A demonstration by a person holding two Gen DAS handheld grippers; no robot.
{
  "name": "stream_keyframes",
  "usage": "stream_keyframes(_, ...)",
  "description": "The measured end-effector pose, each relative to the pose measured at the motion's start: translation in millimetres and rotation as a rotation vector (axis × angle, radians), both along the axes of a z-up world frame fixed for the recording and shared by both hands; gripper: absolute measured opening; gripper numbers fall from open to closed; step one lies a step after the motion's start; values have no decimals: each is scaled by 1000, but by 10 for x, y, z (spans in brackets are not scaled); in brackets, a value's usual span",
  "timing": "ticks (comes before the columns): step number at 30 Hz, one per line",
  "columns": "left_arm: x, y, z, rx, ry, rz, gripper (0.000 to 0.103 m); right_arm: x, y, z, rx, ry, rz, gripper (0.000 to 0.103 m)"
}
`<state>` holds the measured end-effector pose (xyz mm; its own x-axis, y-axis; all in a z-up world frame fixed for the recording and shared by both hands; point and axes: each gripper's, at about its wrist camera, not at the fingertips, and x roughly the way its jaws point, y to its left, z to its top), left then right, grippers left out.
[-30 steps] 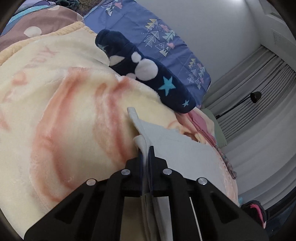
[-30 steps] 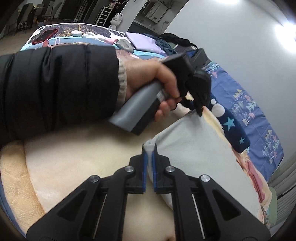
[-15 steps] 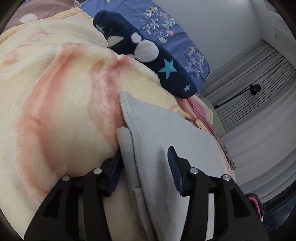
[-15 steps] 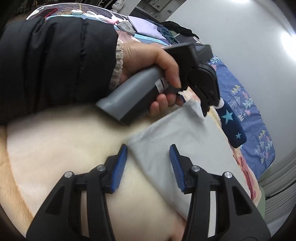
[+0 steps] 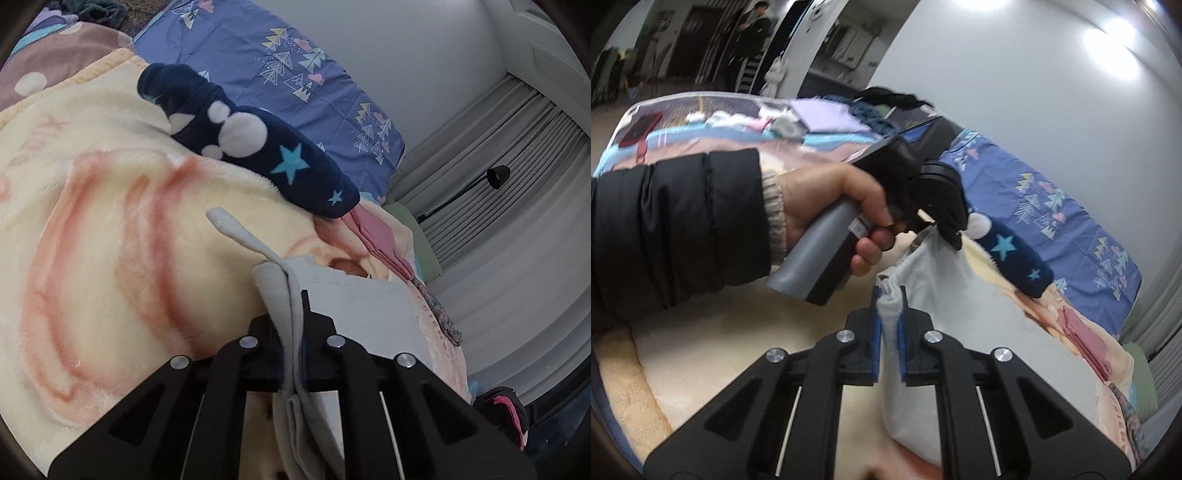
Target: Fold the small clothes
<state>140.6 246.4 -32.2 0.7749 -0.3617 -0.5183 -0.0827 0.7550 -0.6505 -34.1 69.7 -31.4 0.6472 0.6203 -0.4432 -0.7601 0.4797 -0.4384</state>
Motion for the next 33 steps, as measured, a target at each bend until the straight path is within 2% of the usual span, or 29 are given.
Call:
stream_keyframes(2, 63, -121, 125, 39, 9, -7, 7, 47, -175, 101, 52, 10, -36, 7)
stream_keyframes(7, 244, -511, 376, 128, 34, -39, 7, 342, -626, 271, 176, 116, -131, 7)
stream_keyframes(15, 582, -1287, 664, 262, 60, -77, 8, 641, -1352, 287, 290, 191, -265, 7)
stream_keyframes(19, 808, -1754, 698, 329, 73, -94, 7, 792, -1724, 252, 341, 242, -317, 7)
stream_keyframes(25, 1108, -2354, 669, 353, 88, -133, 7, 959, -2293, 198, 409, 273, -399, 7)
stream_keyframes(33, 1448, -3031, 553, 428, 129, -206, 7, 1277, -2936, 26, 498, 361, -492, 7)
